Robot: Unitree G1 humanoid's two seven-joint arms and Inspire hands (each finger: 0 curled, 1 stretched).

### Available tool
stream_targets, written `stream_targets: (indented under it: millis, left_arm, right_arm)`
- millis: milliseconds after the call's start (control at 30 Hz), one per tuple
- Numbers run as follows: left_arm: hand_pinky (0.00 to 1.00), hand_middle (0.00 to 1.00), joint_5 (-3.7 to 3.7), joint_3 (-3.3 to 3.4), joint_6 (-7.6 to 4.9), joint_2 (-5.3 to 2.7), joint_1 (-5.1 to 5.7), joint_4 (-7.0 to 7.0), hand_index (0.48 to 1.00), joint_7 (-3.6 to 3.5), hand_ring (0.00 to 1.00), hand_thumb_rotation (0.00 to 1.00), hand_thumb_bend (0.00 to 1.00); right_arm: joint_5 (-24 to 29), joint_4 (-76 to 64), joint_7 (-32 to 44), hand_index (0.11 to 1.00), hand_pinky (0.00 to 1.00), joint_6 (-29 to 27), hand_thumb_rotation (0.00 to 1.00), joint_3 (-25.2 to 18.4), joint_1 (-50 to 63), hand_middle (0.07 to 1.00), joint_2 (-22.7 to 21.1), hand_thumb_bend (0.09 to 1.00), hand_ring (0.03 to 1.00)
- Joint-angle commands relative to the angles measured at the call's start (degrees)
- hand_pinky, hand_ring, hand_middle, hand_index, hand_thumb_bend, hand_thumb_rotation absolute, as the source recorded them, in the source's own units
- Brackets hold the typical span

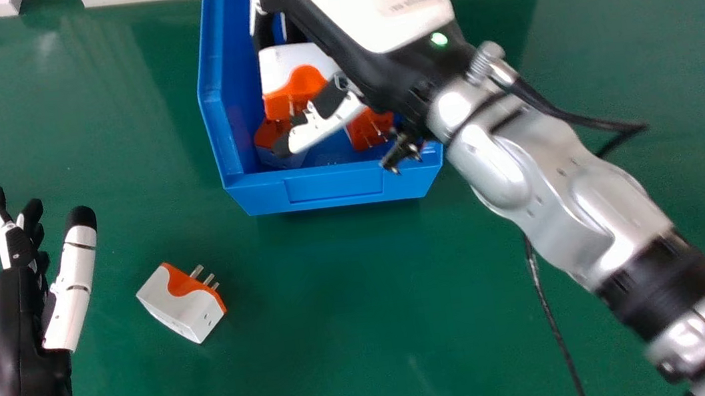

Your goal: Pick all objects and put in blue box

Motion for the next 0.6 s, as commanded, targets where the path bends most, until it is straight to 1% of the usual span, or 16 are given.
stream_targets:
  millis: [0,33,100,133,167,267,300,333,367,433,467,533,567]
  left_arm:
    - [0.96,0.99,-0.43,0.08,-1.67,-0.03,0.06,-0.54,0.953,0.08,0.98,0.80,0.46]
    - [0.96,0.99,-0.25,0.01,-1.69,0.06,0.12,-0.52,0.955,0.06,0.98,0.80,0.46]
    - [0.96,0.99,-0.45,0.01,-0.99,-0.13,0.20,-0.95,0.956,0.04,0.98,0.81,0.47]
    - [0.97,0.99,-0.45,0.00,-0.71,-0.19,0.26,-1.17,0.956,0.05,0.98,0.81,0.47]
    - [0.98,0.99,-0.47,-0.02,-0.85,-0.21,0.30,-1.20,0.956,0.01,0.99,0.81,0.47]
    - [0.99,0.99,-0.62,0.03,-1.26,-0.25,0.18,-1.05,0.958,-0.12,0.99,0.80,0.44]
    - [0.99,0.99,-0.53,-0.01,-1.24,-0.25,0.22,-1.12,0.958,-0.10,0.99,0.80,0.44]
    - [0.98,0.99,-0.58,-0.04,-1.40,-0.29,0.23,-1.08,0.958,-0.16,0.99,0.80,0.44]
    - [0.98,0.99,-0.51,-0.08,-1.61,-0.30,0.28,-0.97,0.959,-0.17,0.99,0.79,0.43]
    - [0.99,0.99,-0.16,-0.19,-1.91,-0.16,0.35,-0.76,0.959,-0.16,0.99,0.80,0.44]
    - [0.99,0.99,0.22,-0.28,-2.04,0.00,0.44,-0.72,0.959,-0.12,0.99,0.81,0.45]
    - [1.00,0.99,0.82,-0.43,-2.00,0.17,0.59,-0.83,0.960,-0.03,1.00,0.82,0.45]
    - [1.00,0.99,0.68,-0.39,-1.96,-0.01,0.58,-0.90,0.961,0.02,1.00,0.82,0.46]
  right_arm:
    - [-0.47,3.94,-1.11,0.480,0.20,0.95,0.15,1.07,-4.63,0.376,1.39,0.487,0.289]
    - [-0.33,6.31,-1.74,0.482,0.22,1.16,0.15,1.57,-5.76,0.407,1.94,0.486,0.318]
    - [-0.11,11.61,-3.43,0.485,0.26,1.71,0.15,2.43,-8.15,0.461,3.30,0.486,0.374]
    - [0.11,14.40,-3.55,0.485,0.26,2.52,0.15,2.75,-9.44,0.460,4.14,0.487,0.373]
    - [0.54,17.30,-3.24,0.486,0.25,3.60,0.15,2.91,-10.77,0.450,5.06,0.487,0.362]
    - [1.80,24.30,-3.51,0.490,0.29,4.40,0.15,3.23,-13.88,0.498,6.83,0.485,0.418]
    - [2.01,26.50,-3.50,0.491,0.30,4.36,0.15,3.42,-14.84,0.510,7.21,0.485,0.430]
    - [2.36,28.26,-3.67,0.491,0.31,3.96,0.14,3.40,-15.50,0.517,7.45,0.486,0.441]
    - [2.55,29.96,-3.96,0.492,0.33,4.17,0.14,3.48,-16.09,0.535,7.84,0.486,0.468]
    - [3.18,32.35,-4.82,0.518,0.27,4.64,0.06,3.38,-16.71,0.472,8.56,0.500,0.385]
    - [3.83,33.28,-5.17,0.528,0.24,4.70,0.03,3.08,-16.75,0.450,8.86,0.504,0.352]
    - [5.44,34.38,-5.43,0.529,0.25,4.57,0.01,2.33,-16.77,0.442,9.25,0.511,0.363]
    - [6.31,35.16,-4.87,0.528,0.26,4.59,0.00,1.92,-16.92,0.443,9.49,0.512,0.376]
